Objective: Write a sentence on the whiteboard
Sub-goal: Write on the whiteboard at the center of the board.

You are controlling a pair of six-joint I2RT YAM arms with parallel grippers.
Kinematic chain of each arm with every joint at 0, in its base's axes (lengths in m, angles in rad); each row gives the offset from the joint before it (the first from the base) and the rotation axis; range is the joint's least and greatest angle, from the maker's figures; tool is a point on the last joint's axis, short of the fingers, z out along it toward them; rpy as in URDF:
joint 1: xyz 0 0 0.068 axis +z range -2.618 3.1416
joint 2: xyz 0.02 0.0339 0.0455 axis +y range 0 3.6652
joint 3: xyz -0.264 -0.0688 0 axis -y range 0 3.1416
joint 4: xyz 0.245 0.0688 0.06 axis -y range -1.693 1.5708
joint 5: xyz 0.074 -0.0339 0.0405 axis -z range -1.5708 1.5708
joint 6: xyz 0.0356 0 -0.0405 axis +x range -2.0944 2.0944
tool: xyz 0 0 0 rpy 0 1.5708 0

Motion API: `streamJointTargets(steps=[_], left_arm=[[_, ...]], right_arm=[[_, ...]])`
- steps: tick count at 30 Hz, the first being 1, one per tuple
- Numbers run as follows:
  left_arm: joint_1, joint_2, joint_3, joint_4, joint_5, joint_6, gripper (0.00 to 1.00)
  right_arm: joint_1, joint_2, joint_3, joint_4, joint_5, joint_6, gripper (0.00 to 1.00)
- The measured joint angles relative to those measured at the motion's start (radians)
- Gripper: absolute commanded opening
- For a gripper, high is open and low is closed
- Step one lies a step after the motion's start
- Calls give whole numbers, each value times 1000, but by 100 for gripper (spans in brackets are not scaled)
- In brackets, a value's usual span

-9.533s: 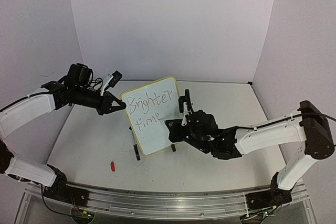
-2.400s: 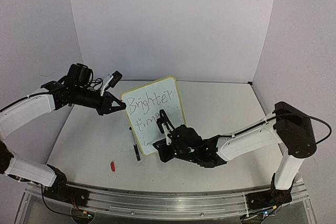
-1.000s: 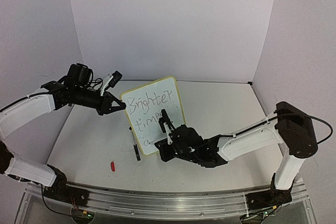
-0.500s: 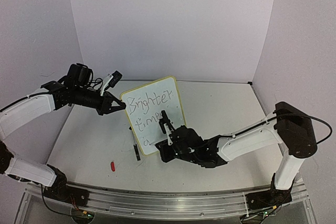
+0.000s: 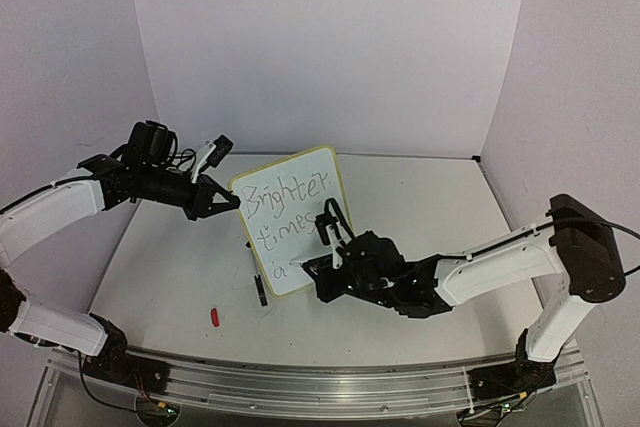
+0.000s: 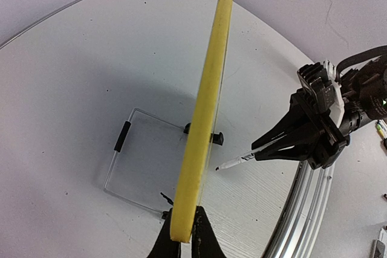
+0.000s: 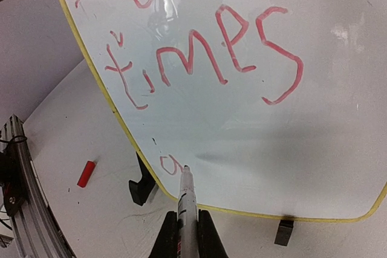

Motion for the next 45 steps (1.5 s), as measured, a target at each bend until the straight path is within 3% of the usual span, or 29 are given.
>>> streamJointTargets(steps=[13,45], left_arm=[[0,0,0,0,0,0,0],[-1,0,0,0,-2,0,0]], right_arm=[[0,41,85,11,-2,-26,0],[7,131,65,-33,12,70,0]])
